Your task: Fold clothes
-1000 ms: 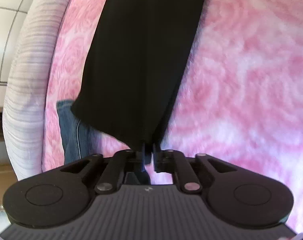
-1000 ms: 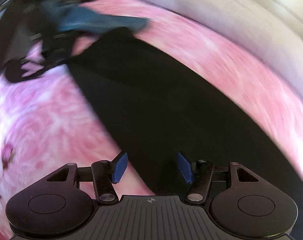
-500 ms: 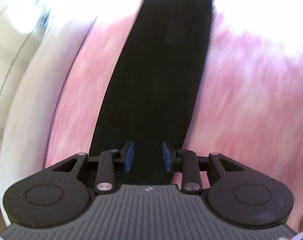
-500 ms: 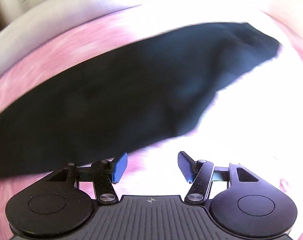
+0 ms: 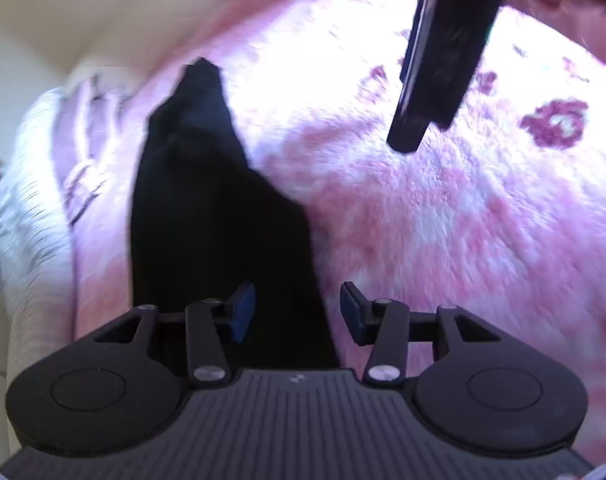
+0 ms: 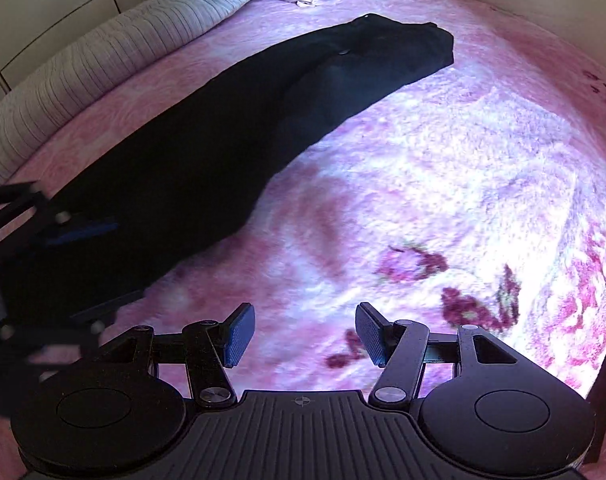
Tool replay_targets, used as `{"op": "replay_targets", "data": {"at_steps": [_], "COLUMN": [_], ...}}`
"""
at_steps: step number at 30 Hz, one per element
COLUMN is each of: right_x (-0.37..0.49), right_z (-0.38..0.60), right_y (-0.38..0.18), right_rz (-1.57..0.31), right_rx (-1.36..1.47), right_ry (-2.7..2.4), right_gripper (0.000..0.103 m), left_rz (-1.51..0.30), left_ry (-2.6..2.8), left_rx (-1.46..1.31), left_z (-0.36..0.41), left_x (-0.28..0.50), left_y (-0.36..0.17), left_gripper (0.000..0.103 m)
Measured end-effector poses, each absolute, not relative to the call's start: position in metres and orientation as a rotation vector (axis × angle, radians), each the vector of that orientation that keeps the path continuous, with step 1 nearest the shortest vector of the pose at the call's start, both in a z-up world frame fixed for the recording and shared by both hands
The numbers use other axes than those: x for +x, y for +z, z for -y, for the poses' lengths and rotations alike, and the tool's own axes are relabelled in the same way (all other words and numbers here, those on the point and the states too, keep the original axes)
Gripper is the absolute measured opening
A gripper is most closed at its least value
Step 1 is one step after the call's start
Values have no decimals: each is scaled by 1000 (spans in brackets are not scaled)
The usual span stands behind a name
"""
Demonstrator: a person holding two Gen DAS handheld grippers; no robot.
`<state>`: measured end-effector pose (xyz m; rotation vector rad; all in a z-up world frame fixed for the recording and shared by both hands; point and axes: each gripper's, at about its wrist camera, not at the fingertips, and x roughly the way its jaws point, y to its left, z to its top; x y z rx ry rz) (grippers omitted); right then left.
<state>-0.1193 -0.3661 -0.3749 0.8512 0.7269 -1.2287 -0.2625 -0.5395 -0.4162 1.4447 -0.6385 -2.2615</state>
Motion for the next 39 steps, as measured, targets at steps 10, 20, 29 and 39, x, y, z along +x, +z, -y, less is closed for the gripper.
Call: {"op": "replay_targets", "data": {"at_steps": [10, 20, 29, 39], "right_x": [-148, -72, -36, -38], "right_z": [341, 371, 433, 467], "right_y": [-380, -385, -406, -415], "right_rz": [-676, -443, -379, -458], "right_rx": [835, 854, 877, 721], "right_ry": [-1275, -1136, -1216, -1463], "right_gripper": [60, 74, 76, 76], "left_rz": [364, -257, -262, -210], "left_ry": [-2295, -2336, -2401, -2449], "left_rx": [1407, 1252, 1160, 1135], "left_z": [601, 713, 730, 716], "left_x": [-260, -220, -210, -209], "left_y": [-382, -337, -321, -325], "left_gripper": [1, 1, 1, 1]}}
